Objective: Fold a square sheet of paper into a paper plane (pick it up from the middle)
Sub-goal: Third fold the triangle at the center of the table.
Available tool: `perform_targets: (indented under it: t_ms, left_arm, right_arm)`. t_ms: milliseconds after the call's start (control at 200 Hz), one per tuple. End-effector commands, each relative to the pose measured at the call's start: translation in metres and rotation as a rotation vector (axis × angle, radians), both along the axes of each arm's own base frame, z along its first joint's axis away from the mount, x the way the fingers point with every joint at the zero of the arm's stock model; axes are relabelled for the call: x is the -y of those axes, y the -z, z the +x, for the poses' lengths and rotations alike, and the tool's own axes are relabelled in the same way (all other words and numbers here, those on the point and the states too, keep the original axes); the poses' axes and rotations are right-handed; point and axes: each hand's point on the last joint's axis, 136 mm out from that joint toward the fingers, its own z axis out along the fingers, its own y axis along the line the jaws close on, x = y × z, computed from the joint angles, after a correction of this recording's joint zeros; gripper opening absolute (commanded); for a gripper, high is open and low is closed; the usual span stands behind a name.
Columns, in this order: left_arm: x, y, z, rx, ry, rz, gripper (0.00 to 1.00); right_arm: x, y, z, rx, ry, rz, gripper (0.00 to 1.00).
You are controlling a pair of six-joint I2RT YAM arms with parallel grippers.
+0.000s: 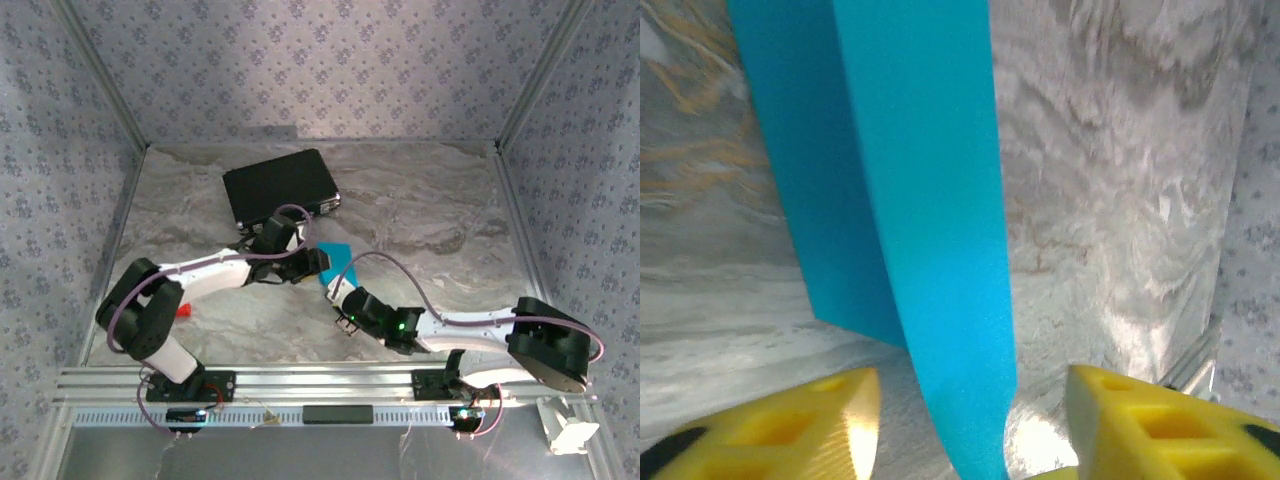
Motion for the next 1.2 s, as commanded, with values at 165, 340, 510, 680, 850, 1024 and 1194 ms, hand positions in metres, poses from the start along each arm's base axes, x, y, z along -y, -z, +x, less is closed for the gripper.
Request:
perform_targets:
  t_ms: [165,340,510,680,850,1024,1194]
  left_arm:
    - [-0.035,-0.013,0.007,0.072,-0.061,0.097,0.59]
    - [-0.032,-0.018,0.008,0.082,-0.048,0.077,0.55]
    - [-0.026,-0.024,0.009,0.095,-0.020,0.058,0.44]
    - [-0.013,-0.018,0.010,0.067,0.034,0.035,0.35]
    - [0.006,-0.004,0.016,0.039,0.094,0.011,0.27]
    - [0.020,0.014,0.022,-0.002,0.152,0.031,0.25]
    - [0.023,0.045,0.026,-0.057,0.173,0.087,0.23]
  right_arm:
    - [-0.025,-0.015,-0.013,-0.440,-0.048,0.274,0.00]
    - [-0.034,-0.019,-0.021,-0.577,-0.083,0.343,0.00]
    - [-0.041,-0.015,-0.034,-0.652,-0.157,0.333,0.00]
    - [-0.041,-0.010,-0.034,-0.666,-0.159,0.336,0.00]
    - [-0.040,-0.005,-0.028,-0.637,-0.137,0.345,0.00]
    - [-0.038,-0.001,-0.028,-0.646,-0.129,0.336,0.00]
    - [-0.036,0.004,-0.027,-0.655,-0.120,0.329,0.00]
